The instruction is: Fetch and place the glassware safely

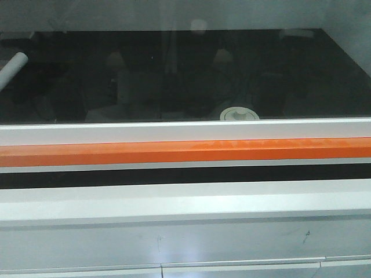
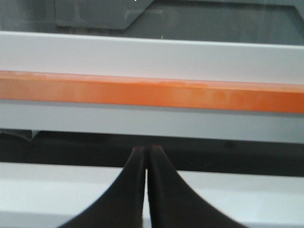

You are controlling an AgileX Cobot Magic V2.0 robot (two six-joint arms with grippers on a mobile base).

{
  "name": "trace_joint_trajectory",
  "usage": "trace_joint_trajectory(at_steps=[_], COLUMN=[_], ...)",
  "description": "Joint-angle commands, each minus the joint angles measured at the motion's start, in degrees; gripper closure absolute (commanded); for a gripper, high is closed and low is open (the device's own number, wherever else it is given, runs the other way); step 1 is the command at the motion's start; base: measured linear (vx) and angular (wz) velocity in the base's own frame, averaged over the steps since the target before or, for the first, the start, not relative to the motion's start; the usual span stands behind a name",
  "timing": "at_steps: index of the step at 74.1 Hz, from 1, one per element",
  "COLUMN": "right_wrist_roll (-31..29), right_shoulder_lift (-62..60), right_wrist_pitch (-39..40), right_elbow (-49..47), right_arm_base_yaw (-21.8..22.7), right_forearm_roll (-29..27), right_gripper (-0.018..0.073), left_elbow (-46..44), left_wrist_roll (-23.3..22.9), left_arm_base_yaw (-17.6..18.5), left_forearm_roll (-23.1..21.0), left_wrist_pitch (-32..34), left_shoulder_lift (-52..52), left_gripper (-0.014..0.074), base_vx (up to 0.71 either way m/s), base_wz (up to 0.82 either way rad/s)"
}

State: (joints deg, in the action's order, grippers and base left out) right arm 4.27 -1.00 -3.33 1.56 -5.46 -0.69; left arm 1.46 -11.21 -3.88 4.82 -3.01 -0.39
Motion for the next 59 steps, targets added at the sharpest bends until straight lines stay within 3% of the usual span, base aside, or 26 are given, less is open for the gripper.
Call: trace_joint_trajectory(at_steps=[1,7,14,28,42,59], right_wrist_roll=[0.14,0.14,-0.39,-0.39,-0.39,-0.68], right_shoulder_lift=[-0.26,-0.2,1.67,13.82,26.08,32.66], right_wrist_pitch=[9.93,10.21,9.37,6.11,7.67,9.89], right_elbow=[-0.24,-3.53,-9.13,-18.68,-21.72,-21.72], right_arm_base_yaw=[0.06,-0.06,-0.06,-0.06,-0.06,-0.06], right_forearm_roll=[-1.52,-2.51,-1.82,-1.67,-1.67,-1.67], right_gripper=[0.056,0.056,0.056,0.056,0.056,0.056], left_elbow=[0.46,-2.39,-7.39,-16.37,-17.53,-17.53], left_wrist_roll=[-0.5,-0.57,-0.47,0.17,0.17,-0.36], left_arm_base_yaw=[0.08,0.08,0.08,0.65,3.66,3.72], left_forearm_roll=[-0.93,-2.06,-3.87,0.6,1.07,1.06], left_wrist_pitch=[12.41,14.48,11.89,6.49,6.62,9.75], left_shoulder_lift=[-0.98,-0.64,2.55,14.17,20.24,20.43], left_gripper=[0.0603,0.0603,0.0603,0.0603,0.0603,0.0603], base_vx=[0.0,0.0,0.0,0.0,0.0,0.0], base_wz=[0.0,0.0,0.0,0.0,0.0,0.0])
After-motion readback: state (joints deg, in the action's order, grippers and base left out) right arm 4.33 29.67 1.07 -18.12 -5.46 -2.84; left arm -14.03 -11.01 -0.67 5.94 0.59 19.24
